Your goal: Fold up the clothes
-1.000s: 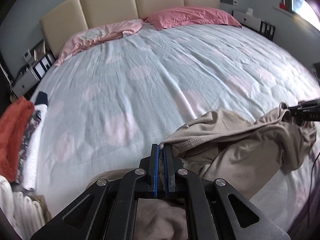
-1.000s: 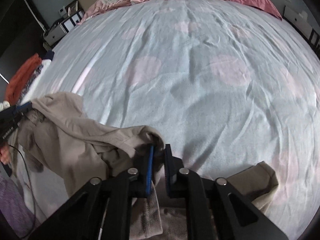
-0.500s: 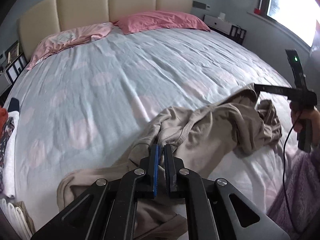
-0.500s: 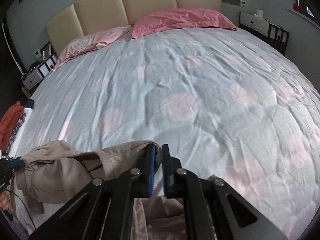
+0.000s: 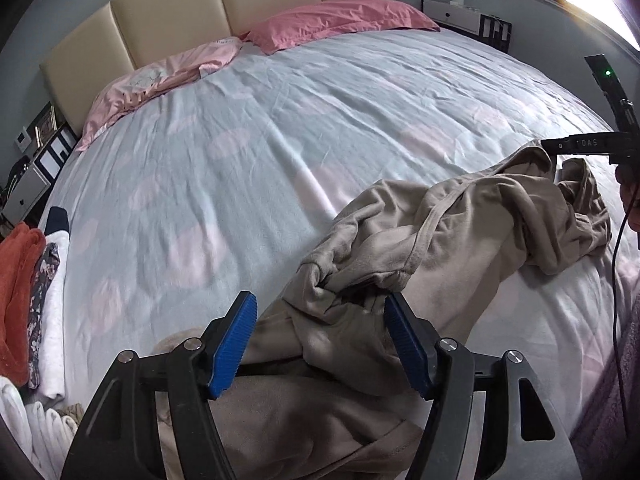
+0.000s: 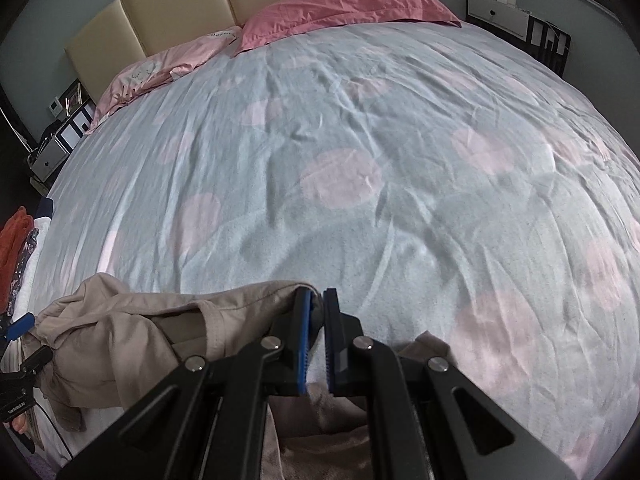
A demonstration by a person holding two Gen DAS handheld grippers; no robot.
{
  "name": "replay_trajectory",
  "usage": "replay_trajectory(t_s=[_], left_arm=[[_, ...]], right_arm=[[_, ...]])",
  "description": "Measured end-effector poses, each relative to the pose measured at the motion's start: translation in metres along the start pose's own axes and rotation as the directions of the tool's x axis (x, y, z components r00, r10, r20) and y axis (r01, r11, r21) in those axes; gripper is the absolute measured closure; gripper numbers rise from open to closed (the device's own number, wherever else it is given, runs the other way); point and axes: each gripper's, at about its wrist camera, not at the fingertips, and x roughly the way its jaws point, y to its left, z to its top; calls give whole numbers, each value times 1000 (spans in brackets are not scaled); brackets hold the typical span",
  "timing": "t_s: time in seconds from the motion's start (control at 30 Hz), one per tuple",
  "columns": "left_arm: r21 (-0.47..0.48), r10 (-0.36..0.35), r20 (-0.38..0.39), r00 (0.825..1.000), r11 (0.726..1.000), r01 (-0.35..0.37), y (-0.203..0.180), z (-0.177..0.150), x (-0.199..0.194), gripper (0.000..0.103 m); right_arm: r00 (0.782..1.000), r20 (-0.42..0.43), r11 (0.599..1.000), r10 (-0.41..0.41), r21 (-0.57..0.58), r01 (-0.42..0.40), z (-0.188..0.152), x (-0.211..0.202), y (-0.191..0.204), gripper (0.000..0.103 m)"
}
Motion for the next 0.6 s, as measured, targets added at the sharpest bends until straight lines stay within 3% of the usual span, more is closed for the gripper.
replay_trajectory(t_s=[0.03, 0.07, 0.13, 0.33, 0.47, 0.5, 0.6], left_arm=[[-8, -2, -20, 1000, 1000, 2, 1, -1, 3, 40], [-15, -5, -40, 999, 1000, 4, 2, -2, 6, 58], [-29, 26, -71, 997, 999, -28, 6, -5, 11, 81], [-185, 119, -85, 989, 974, -133, 47, -14, -3, 95], [-295, 238, -152, 959, 915, -274, 83, -26, -6, 98], [-315, 244, -152, 958, 906, -281, 89, -28, -8, 98], [-339, 209, -75, 975, 914, -222, 90, -27, -22, 96]], right_arm=[[1000, -2, 1000, 1, 2, -1, 0, 0, 0, 97], [1000, -3, 1000, 3, 3, -3, 0, 1, 0, 97], [1000, -6, 1000, 4, 4, -4, 0, 2, 1, 97], [1000, -13, 1000, 1, 11, 0, 0, 2, 0, 97], [1000, -17, 1000, -1, 16, 1, 0, 2, -1, 97], [1000, -19, 1000, -2, 16, 2, 0, 2, -1, 97], [1000, -21, 1000, -3, 17, 3, -1, 3, -1, 97]])
